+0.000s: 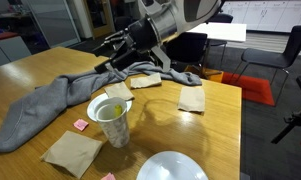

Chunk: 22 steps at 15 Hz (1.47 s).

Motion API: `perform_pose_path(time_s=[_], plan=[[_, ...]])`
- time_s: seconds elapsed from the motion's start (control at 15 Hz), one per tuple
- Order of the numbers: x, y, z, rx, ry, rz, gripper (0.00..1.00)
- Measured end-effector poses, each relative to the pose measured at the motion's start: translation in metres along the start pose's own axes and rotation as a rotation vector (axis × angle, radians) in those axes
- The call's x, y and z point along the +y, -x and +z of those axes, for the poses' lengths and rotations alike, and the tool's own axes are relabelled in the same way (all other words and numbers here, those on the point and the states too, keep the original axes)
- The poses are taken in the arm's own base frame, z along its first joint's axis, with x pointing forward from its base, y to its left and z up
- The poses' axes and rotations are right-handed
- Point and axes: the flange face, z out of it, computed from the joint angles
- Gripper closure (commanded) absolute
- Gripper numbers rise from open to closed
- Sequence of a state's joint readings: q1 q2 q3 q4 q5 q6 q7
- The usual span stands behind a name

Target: Put the yellow marker inside the white cup

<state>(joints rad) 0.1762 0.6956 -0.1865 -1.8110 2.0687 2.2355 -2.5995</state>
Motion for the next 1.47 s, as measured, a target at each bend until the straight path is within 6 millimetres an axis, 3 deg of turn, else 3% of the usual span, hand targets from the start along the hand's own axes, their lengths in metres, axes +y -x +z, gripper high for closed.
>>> perform_pose_path(time_s=[0.33,1.0,1.27,1.47], plan=[[0.016,-0.050,-0.035,0.026,0.043,-0.061,0.00],[-0.015,-0.116,-0.106,0.118,0.012,-0.048,0.00],[-0.026,-0.133,-0.126,0.166,-0.026,-0.037,0.00],[-0.033,-0.135,-0.132,0.176,-0.037,-0.035,0.00]])
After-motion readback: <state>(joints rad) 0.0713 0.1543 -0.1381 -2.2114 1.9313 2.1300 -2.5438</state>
